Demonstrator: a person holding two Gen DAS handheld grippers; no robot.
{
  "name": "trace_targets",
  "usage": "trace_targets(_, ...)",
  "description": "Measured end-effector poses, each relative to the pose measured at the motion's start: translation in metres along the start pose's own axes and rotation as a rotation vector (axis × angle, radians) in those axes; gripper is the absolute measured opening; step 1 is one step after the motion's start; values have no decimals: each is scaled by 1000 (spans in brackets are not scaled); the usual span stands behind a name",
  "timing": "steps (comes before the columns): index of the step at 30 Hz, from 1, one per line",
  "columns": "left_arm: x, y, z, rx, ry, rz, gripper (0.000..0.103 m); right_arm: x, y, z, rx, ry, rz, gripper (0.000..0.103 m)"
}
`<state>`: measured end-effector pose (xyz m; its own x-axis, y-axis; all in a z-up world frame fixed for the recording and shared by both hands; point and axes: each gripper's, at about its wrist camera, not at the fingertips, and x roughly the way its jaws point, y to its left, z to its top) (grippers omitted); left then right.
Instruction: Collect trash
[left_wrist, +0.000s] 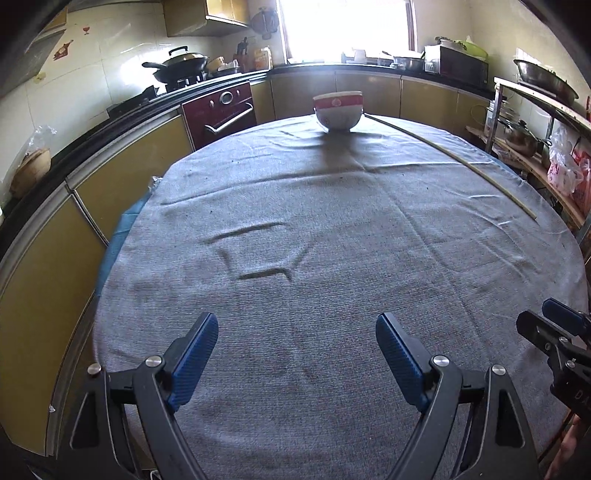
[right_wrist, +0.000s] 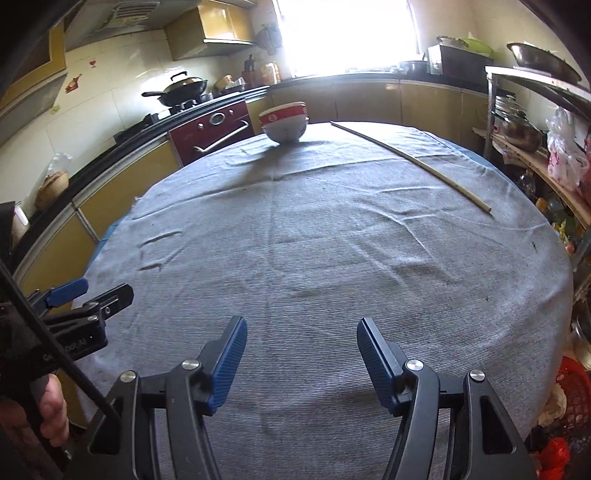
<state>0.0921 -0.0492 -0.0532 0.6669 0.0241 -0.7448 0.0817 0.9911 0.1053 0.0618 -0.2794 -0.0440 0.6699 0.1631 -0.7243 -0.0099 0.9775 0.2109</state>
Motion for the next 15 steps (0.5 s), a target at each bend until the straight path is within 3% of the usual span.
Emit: trace_targets(15,24,-11,3,2,52,-5,87,18,-17,-2,27,27,-32,66)
